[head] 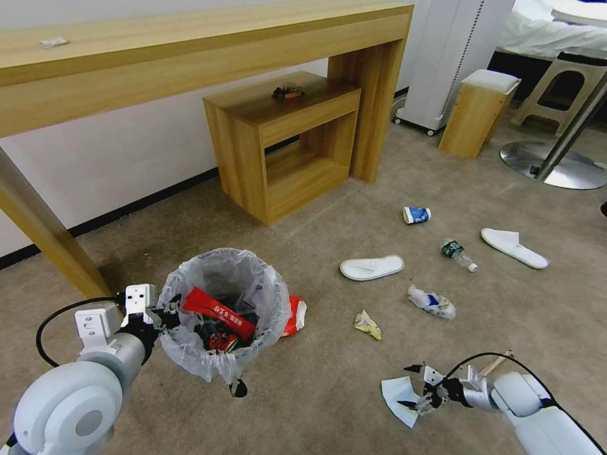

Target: Pick up the trash bin and place the garbage on the floor into it.

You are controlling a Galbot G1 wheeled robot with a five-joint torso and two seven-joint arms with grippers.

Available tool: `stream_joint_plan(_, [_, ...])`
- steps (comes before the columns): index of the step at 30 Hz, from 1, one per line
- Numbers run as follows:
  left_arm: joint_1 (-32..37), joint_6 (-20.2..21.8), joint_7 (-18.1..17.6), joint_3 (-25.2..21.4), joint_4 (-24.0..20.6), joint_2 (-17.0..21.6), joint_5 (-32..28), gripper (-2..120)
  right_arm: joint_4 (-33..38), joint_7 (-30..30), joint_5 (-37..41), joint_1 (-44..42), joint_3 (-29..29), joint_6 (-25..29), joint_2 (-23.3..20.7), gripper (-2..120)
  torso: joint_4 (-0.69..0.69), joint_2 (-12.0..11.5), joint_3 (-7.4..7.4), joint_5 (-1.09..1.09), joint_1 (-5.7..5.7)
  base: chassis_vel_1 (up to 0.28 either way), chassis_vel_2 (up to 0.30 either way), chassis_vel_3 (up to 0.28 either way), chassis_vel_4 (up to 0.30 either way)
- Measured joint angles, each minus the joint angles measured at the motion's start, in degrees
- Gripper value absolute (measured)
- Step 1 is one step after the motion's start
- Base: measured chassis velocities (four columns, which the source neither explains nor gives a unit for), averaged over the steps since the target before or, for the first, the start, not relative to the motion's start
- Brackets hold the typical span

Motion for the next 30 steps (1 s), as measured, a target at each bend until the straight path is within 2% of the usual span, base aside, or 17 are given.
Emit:
stream_joint_plan(5, [-0.04,-0.03,0.15,0.00,0.02,-0.06,0.00,0,-0.93,0.00,-0.15,0.65,-0.43,0.07,0.32,78,0.00,0.00,0.00,0.00,0.00,0.000,0.000,0.000,0.000])
stream_joint_plan(8, [-0.13,-0.06,0.20,0.03,0.05,-0.07,-0.02,0,-2.04,-0.42,-0.81,1.14,-0.58,0.23,0.48,68,0.00,0.00,0.00,0.00,0.00,0.000,0.000,0.000,0.000])
stream_joint_plan(23, [-0.18,-0.15,0.25,0.14,-0.09,-0.06,-0.08,0,-4.58,-3.77,-6.23,1.86,0.99,1.72,0.84,63,0.00,0.00,0.00,0.00,0.00,0.000,0.000,0.000,0.000])
stream_joint_plan(26, [-0.18,-0.17,0.28,0.15,-0.09,-0.01,-0.08,0,-4.60,-3.40,-6.08,1.87,1.16,1.79,0.83,57,0.00,0.00,0.00,0.00,0.00,0.000,0.000,0.000,0.000])
stream_joint_plan(29, [-0.22,-0.21,0.40,0.15,-0.07,0.03,-0.02,0,-4.44,-2.46,-5.45,1.88,1.16,1.80,0.73,43,0.00,0.00,0.00,0.00,0.00,0.000,0.000,0.000,0.000])
stream_joint_plan(30, [-0.22,-0.21,0.40,0.15,-0.07,0.03,-0.02,0,-4.44,-2.46,-5.45,1.88,1.16,1.80,0.73,43,0.00,0.00,0.00,0.00,0.00,0.000,0.000,0.000,0.000])
